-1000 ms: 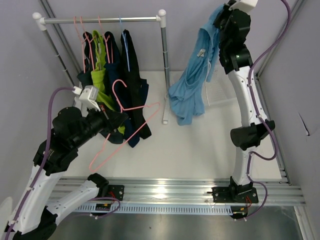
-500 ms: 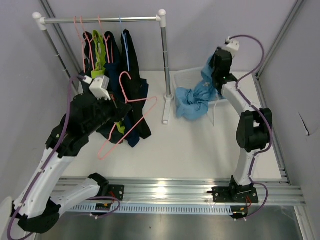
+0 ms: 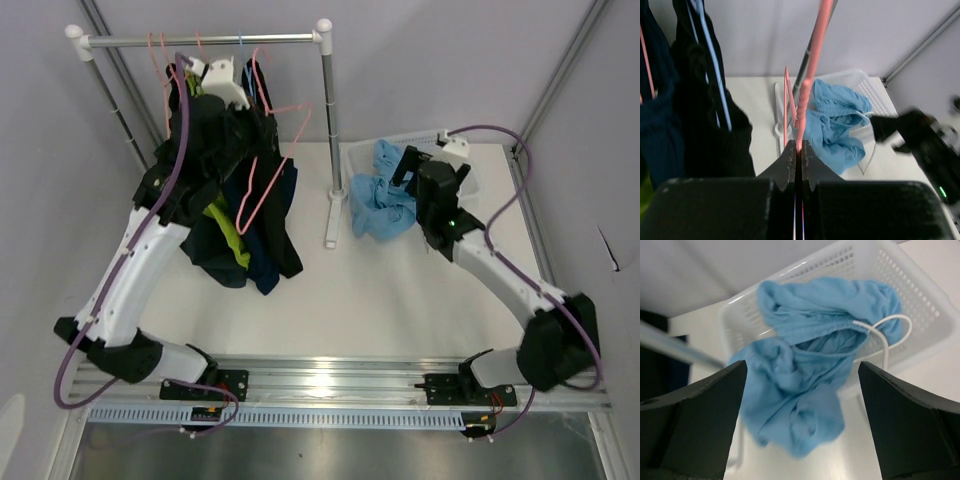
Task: Remove the shorts from the hanger
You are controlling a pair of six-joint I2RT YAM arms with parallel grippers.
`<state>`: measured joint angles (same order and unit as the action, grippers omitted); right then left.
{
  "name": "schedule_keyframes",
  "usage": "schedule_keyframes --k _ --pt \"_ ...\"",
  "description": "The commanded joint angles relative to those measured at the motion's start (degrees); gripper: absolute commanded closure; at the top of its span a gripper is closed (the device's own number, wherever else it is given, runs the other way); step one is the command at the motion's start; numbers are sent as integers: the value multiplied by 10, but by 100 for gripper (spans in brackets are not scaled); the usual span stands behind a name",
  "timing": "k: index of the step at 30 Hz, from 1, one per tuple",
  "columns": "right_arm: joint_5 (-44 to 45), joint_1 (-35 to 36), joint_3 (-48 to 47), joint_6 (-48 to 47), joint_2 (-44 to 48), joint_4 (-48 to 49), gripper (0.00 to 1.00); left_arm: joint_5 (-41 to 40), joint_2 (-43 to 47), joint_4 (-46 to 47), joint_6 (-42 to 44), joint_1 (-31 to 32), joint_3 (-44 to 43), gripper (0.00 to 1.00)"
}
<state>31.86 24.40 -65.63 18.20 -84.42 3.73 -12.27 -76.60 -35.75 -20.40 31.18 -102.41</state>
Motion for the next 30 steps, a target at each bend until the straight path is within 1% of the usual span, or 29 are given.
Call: schedule_keyframes --k 1,2,3,4,5,6,7,8,10,13,18,20,23,24,25,26,27,28,30 --pt "34 25 74 41 106 -2 1 -35 -68 20 37 0 -115 100" --pt "30 31 91 51 147 -8 0 -42 -110 18 41 -1 -156 100" --pt "24 43 122 65 166 -18 1 -41 -132 15 46 -2 -177 100" --pt "15 49 134 70 183 -22 1 -41 -156 7 48 -9 -243 100" --pt "9 56 145 74 200 -28 1 -42 -204 1 49 -13 -268 100" --pt "5 71 161 75 225 -35 1 -37 -230 -8 48 -23 -293 100" --pt "1 77 165 76 234 -49 1 -36 -256 -27 46 -26 -349 100" --pt "0 82 168 76 244 -65 0 -37 -301 -34 43 -30 -398 100" --pt "10 93 171 81 267 -105 0 -30 -330 -21 42 -39 -434 100" --pt "7 100 184 78 304 -138 0 -28 -346 33 41 -50 -405 100" --pt "4 102 206 76 359 -161 1 -9 -393 24 10 -67 -430 100" --pt "2 102 219 73 370 -155 1 -1 -385 23 -1 -66 -416 100" --pt "3 102 223 74 361 -155 1 9 -347 32 -2 -60 -363 100" --pt "2 102 222 76 356 -155 1 14 -328 30 0 -59 -345 97" --pt "0 101 222 77 349 -155 1 15 -319 24 2 -59 -335 76" --pt "-2 103 223 81 346 -152 1 15 -312 17 10 -60 -330 66" --pt "-6 104 226 81 345 -151 1 15 -305 3 14 -60 -328 59" --pt "-7 105 227 82 344 -148 0 14 -291 -3 23 -60 -324 41" --pt "-7 110 231 86 342 -145 1 11 -276 -13 30 -62 -326 29"
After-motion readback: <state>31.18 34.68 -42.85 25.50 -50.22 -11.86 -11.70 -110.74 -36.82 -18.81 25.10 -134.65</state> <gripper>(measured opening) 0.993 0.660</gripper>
